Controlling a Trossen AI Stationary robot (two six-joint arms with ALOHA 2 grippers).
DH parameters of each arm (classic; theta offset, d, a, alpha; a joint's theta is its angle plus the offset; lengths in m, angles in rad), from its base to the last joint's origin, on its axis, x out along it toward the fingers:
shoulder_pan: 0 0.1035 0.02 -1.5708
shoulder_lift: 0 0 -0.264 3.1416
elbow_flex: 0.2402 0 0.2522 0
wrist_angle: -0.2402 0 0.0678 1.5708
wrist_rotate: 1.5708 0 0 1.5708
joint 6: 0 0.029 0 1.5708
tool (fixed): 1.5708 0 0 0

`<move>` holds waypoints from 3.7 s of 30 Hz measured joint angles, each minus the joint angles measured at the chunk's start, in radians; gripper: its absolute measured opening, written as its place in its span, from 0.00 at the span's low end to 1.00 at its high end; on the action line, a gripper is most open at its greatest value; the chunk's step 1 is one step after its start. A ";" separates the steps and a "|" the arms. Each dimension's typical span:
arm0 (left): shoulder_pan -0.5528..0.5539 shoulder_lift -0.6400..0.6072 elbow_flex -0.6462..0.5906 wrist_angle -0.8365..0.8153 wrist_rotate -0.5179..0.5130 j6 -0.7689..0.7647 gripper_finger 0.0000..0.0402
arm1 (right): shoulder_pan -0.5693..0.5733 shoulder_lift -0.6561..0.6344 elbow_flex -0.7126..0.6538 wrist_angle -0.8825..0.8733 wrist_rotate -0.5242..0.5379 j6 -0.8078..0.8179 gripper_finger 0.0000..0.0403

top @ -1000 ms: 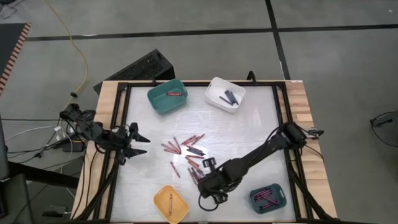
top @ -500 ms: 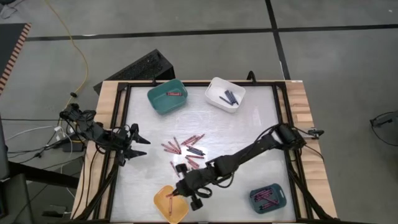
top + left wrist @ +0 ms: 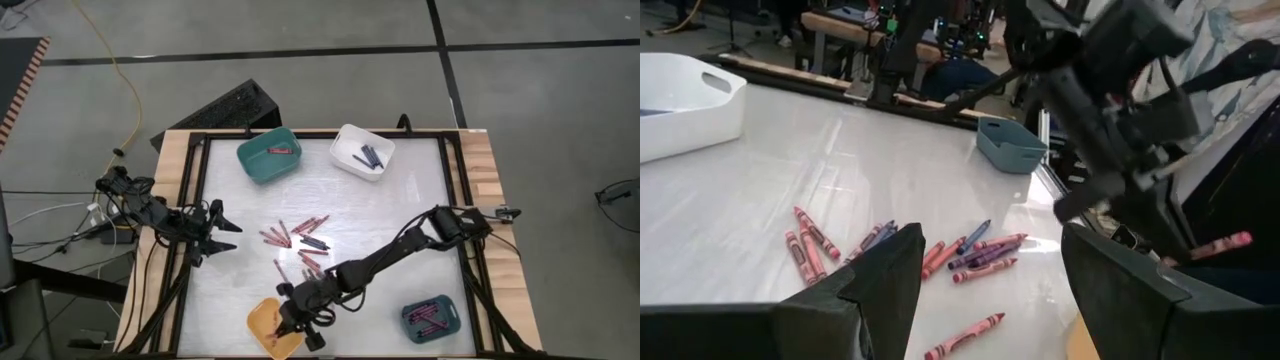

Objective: Sort crayons
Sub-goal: Put the pink crayon into the yellow bin

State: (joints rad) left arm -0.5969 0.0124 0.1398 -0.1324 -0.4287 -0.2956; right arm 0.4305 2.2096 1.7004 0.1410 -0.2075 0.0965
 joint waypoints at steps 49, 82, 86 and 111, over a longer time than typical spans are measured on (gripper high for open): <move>0.000 0.000 0.000 -0.067 -0.075 -0.028 0.57 | -0.113 -0.054 0.000 -0.302 0.267 0.028 0.18; 0.000 0.000 0.000 -0.132 -0.141 0.067 0.57 | -0.203 -0.045 -0.047 -0.348 0.516 0.013 0.18; 0.000 0.000 0.000 -0.132 -0.141 0.062 0.57 | -0.228 -0.045 -0.047 -0.374 0.521 -0.001 0.18; 0.000 0.000 0.000 -0.132 -0.140 0.055 0.57 | -0.342 -0.045 -0.046 -0.362 0.549 0.088 0.18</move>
State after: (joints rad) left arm -0.5968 0.0124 0.1402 -0.2646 -0.5685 -0.2403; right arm 0.0887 2.1651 1.6541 -0.2208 0.3414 0.1847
